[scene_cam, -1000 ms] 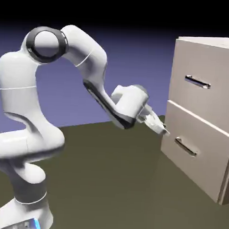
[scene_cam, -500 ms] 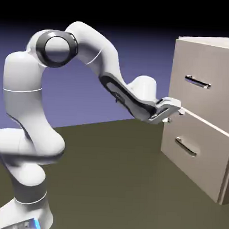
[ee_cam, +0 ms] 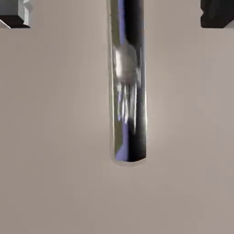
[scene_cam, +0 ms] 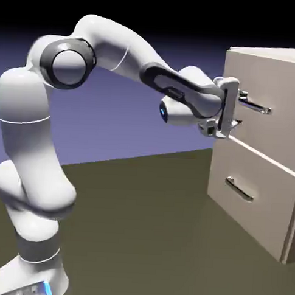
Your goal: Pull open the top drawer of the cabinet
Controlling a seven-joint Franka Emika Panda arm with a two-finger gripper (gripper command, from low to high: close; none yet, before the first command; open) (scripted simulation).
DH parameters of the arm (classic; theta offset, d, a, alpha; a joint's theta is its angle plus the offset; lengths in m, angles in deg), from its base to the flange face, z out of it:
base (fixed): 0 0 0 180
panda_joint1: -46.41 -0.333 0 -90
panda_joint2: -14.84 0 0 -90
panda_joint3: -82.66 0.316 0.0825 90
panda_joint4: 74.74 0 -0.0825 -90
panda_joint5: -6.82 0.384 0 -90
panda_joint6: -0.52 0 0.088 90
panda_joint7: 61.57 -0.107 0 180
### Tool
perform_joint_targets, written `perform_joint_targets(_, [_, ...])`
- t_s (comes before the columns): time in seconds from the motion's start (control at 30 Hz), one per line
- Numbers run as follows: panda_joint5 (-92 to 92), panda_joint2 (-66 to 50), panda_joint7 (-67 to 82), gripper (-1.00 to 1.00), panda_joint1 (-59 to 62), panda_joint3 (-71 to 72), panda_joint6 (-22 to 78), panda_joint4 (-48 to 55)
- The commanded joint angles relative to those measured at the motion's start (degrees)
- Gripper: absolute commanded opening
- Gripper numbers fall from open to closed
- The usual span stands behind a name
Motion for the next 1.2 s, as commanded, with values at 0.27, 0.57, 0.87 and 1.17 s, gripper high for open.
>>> perform_joint_targets(0.27, [-1.26, 4.69, -3.28, -1.0, -0.4, -1.15, -1.58, 5.31])
perform_joint_targets(0.57, [3.54, -12.34, 8.21, -1.0, -0.81, 1.43, 3.5, -13.38])
perform_joint_targets(0.87, [10.04, -30.96, 18.65, -1.0, 3.77, 7.71, 5.53, -31.2])
perform_joint_targets(1.17, [15.69, -43.81, 24.47, 1.0, 8.55, 12.82, 3.73, -41.43])
